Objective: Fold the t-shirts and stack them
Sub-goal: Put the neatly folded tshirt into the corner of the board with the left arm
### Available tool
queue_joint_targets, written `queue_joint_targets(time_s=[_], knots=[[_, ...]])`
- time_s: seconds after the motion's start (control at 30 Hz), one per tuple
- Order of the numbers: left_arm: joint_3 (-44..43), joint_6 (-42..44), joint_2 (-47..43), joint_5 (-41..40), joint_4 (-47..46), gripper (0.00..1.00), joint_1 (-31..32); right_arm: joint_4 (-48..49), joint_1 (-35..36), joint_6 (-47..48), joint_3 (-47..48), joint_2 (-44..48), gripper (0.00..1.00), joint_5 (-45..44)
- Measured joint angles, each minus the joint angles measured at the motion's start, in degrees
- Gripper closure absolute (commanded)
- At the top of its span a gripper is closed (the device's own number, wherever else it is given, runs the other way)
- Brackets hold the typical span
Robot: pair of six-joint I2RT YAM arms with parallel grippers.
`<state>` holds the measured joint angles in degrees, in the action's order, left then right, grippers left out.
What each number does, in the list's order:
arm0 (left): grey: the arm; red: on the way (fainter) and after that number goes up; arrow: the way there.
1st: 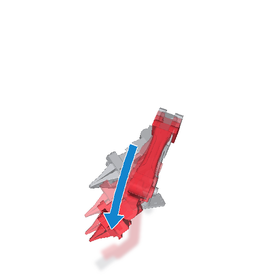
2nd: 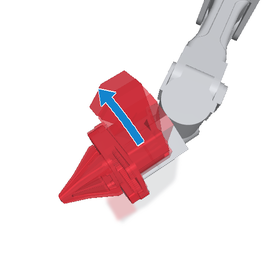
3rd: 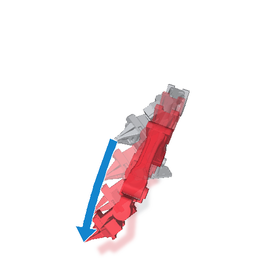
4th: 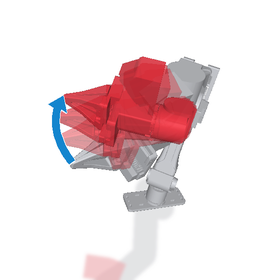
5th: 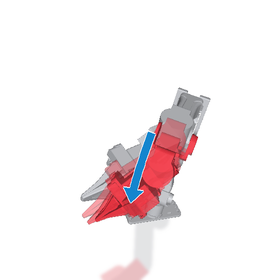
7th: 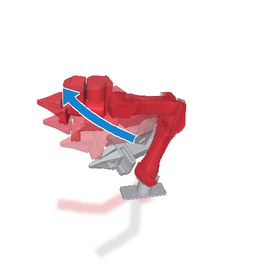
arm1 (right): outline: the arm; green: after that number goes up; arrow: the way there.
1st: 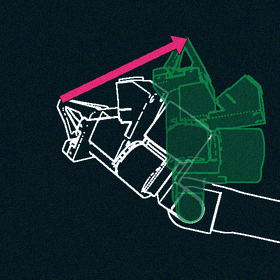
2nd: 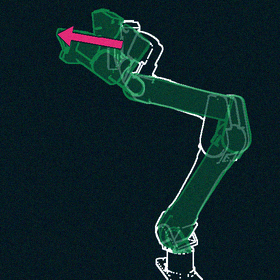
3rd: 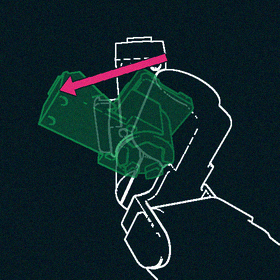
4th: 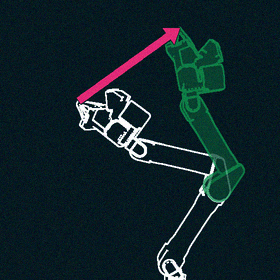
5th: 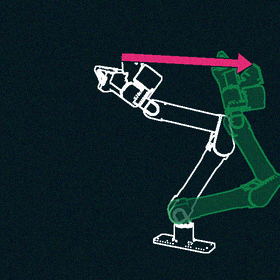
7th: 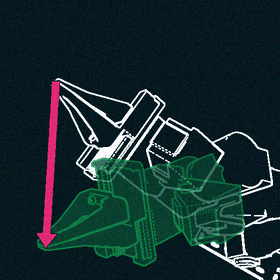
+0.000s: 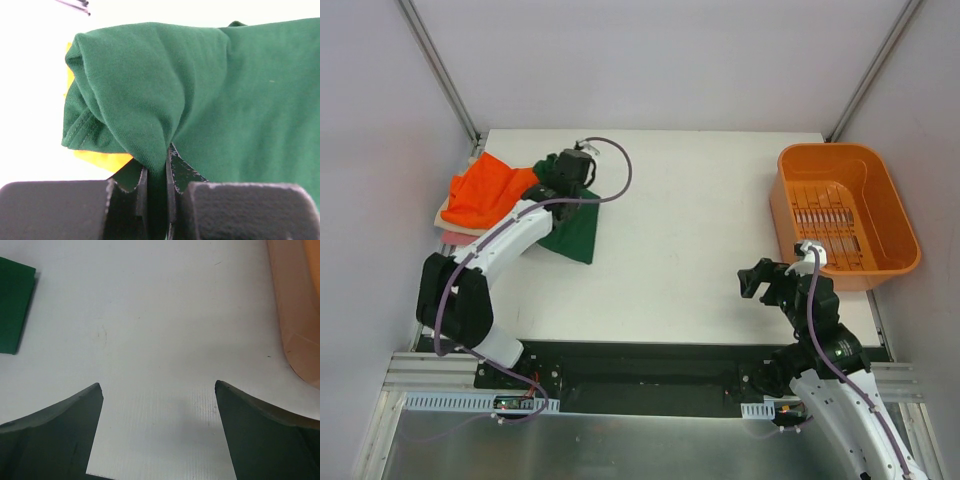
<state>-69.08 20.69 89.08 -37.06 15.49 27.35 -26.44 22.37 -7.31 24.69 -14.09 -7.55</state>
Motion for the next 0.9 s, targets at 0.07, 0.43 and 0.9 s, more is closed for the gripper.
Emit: queue_joint_targets(time_s=[0.07, 0.43, 0.9], knots=[[0.0, 3.65, -2.19, 1.18, -0.04, 1.0, -2.73, 0.0, 0.0, 0.07, -0.02, 0.02, 0.04, -0.39], [-2.6, 15.19, -8.57, 7.85, 0.04, 1.0, -13.33, -0.02, 0.0, 0.09, -0.22, -0.68, 0.04, -2.71], [-5.79, 19.98, -9.84, 13.81, 1.62, 1.0, -16.24, -0.04, 0.0, 0.07, -0.72, -2.51, 0.04, -6.62]])
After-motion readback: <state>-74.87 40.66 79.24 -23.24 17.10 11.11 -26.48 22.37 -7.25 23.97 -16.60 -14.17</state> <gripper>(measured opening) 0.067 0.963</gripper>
